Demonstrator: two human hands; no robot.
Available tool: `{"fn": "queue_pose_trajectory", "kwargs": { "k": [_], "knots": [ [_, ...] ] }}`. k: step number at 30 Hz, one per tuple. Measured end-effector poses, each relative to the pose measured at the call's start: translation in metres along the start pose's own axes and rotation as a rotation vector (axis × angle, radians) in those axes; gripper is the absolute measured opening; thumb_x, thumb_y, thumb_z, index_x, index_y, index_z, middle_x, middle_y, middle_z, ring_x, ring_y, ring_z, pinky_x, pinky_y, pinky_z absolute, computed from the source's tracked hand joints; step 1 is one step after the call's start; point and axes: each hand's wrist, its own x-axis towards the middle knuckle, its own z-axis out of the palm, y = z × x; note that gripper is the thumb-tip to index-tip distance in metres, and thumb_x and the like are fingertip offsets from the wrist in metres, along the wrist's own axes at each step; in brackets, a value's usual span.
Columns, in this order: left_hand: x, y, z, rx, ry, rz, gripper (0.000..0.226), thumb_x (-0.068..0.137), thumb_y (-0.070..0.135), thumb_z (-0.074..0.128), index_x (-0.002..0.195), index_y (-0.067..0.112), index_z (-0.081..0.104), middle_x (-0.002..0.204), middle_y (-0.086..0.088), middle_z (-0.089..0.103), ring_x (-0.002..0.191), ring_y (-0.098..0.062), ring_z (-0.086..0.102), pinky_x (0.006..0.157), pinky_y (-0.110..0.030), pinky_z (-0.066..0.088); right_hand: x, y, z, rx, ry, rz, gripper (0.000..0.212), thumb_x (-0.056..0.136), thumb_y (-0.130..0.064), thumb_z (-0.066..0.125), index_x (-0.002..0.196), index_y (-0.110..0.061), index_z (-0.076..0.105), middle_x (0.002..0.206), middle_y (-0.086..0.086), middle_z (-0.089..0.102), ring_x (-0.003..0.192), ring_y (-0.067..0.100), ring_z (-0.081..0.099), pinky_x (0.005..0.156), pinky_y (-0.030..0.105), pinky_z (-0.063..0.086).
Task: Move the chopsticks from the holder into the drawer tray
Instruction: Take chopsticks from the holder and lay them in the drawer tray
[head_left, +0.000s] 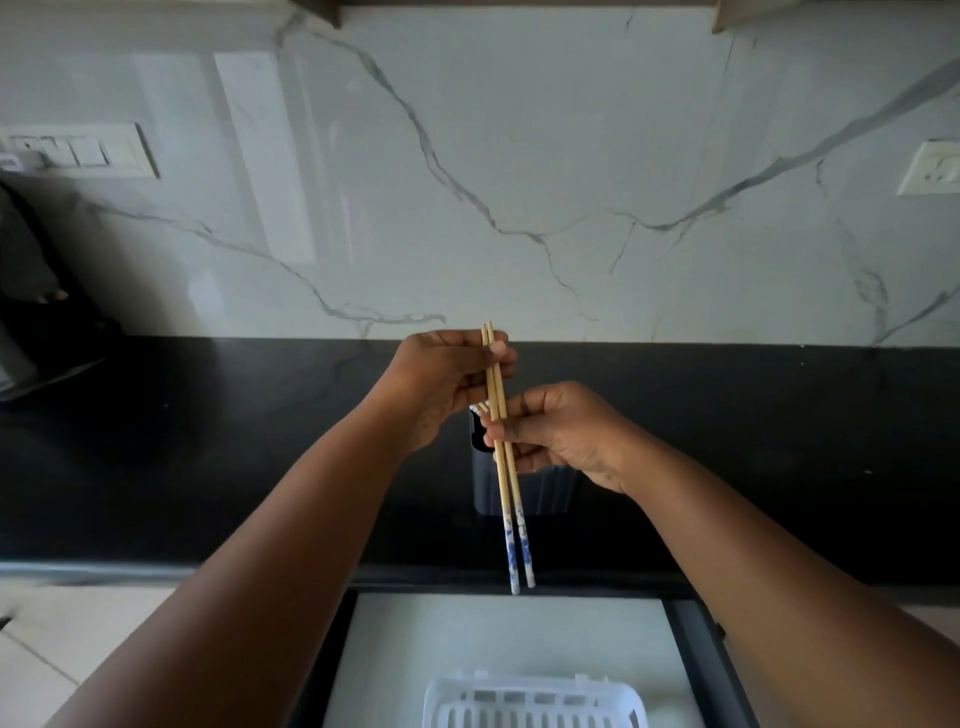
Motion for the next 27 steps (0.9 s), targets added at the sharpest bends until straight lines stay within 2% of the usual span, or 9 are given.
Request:
{"fn": "queue_pose_trajectory", "kwargs": {
  "k": [2, 4, 8, 10, 12, 13, 16, 19, 27],
  "knots": [
    [0.0, -0.011, -0.005, 0.044, -0.019, 0.034, 0.012, 0.087, 0.011, 0.066, 0.095, 0.003, 0.07, 0.084, -0.007, 0.076, 0.084, -0.02, 0.073, 0.072, -0.029, 0.059, -0.001, 0.01, 0.002, 0.003, 0.008, 0.015, 0.017, 0.081, -0.007, 0.075, 0.097, -0.002, 0.073, 0.086, 0.009, 0.077, 0.08, 0.02, 0.074, 0.07, 0.031, 0.061],
    [0.0, -0.028, -0.014, 0.141, 0.097, 0.153, 0.019, 0.089, 0.024, 0.067, 0.089, 0.006, 0.073, 0.08, -0.005, 0.076, 0.077, -0.016, 0.072, 0.07, -0.026, 0.056, -0.004, 0.028, 0.007, -0.055, -0.002, 0.051, 0.008, 0.08, -0.004, 0.075, 0.088, -0.006, 0.074, 0.075, 0.003, 0.076, 0.071, 0.014, 0.073, 0.062, 0.025, 0.059],
    [-0.005, -0.082, -0.053, 0.297, 0.427, 0.278, 0.039, 0.092, 0.049, 0.054, 0.074, 0.02, 0.073, 0.072, 0.0, 0.074, 0.074, -0.017, 0.071, 0.077, -0.034, 0.056, -0.019, 0.091, 0.014, -0.46, -0.103, 0.158, 0.007, 0.078, -0.016, 0.08, 0.083, -0.015, 0.077, 0.075, 0.002, 0.075, 0.071, 0.013, 0.072, 0.067, 0.028, 0.06],
    [-0.011, -0.113, -0.075, 0.598, 0.478, 0.238, 0.048, 0.09, 0.061, 0.045, 0.076, 0.024, 0.072, 0.073, 0.006, 0.073, 0.076, -0.014, 0.07, 0.076, -0.036, 0.055, -0.029, 0.126, 0.017, -0.655, -0.185, 0.213, 0.012, 0.076, -0.026, 0.079, 0.084, -0.018, 0.076, 0.074, -0.002, 0.073, 0.07, 0.01, 0.069, 0.067, 0.028, 0.056],
    [-0.016, -0.145, -0.09, 0.974, 0.384, 0.231, 0.053, 0.091, 0.062, 0.04, 0.088, 0.019, 0.071, 0.084, -0.001, 0.073, 0.083, -0.022, 0.068, 0.073, -0.036, 0.052, -0.037, 0.156, 0.022, -0.764, -0.278, 0.251, 0.009, 0.077, -0.031, 0.076, 0.078, -0.023, 0.073, 0.064, -0.009, 0.064, 0.06, 0.003, 0.057, 0.057, 0.024, 0.044],
    [-0.017, -0.161, -0.094, 1.151, 0.301, 0.223, 0.052, 0.092, 0.059, 0.04, 0.102, 0.017, 0.07, 0.1, -0.007, 0.073, 0.099, -0.028, 0.066, 0.081, -0.036, 0.05, -0.04, 0.17, 0.025, -0.788, -0.324, 0.269, 0.007, 0.078, -0.031, 0.074, 0.075, -0.025, 0.071, 0.061, -0.01, 0.059, 0.057, 0.002, 0.052, 0.055, 0.024, 0.038],
    [-0.025, -0.203, -0.101, 1.498, 0.042, 0.044, 0.066, 0.096, 0.059, 0.036, 0.148, 0.018, 0.035, 0.158, -0.004, 0.03, 0.149, -0.025, 0.015, 0.119, -0.042, 0.014, -0.045, 0.207, 0.031, -0.826, -0.422, 0.299, 0.009, 0.081, -0.027, 0.071, 0.074, -0.023, 0.067, 0.058, -0.01, 0.05, 0.055, 0.006, 0.045, 0.054, 0.025, 0.034],
    [-0.031, -0.227, -0.104, 1.631, -0.028, -0.072, 0.077, 0.093, 0.066, 0.012, 0.154, 0.019, 0.009, 0.164, -0.003, 0.0, 0.148, -0.02, -0.013, 0.119, -0.041, -0.009, -0.045, 0.23, 0.036, -0.827, -0.483, 0.308, 0.009, 0.082, -0.025, 0.069, 0.075, -0.019, 0.068, 0.058, -0.009, 0.05, 0.055, 0.008, 0.044, 0.056, 0.026, 0.036],
    [-0.018, -0.223, -0.112, 1.811, -0.081, -0.025, 0.089, 0.088, 0.071, 0.002, 0.154, 0.012, 0.001, 0.163, -0.008, -0.003, 0.149, -0.022, -0.01, 0.12, -0.042, -0.009, -0.027, 0.261, 0.045, -0.82, -0.567, 0.286, 0.015, 0.082, -0.022, 0.07, 0.071, -0.013, 0.065, 0.059, -0.005, 0.049, 0.055, 0.011, 0.042, 0.058, 0.027, 0.035]
  ]
}}
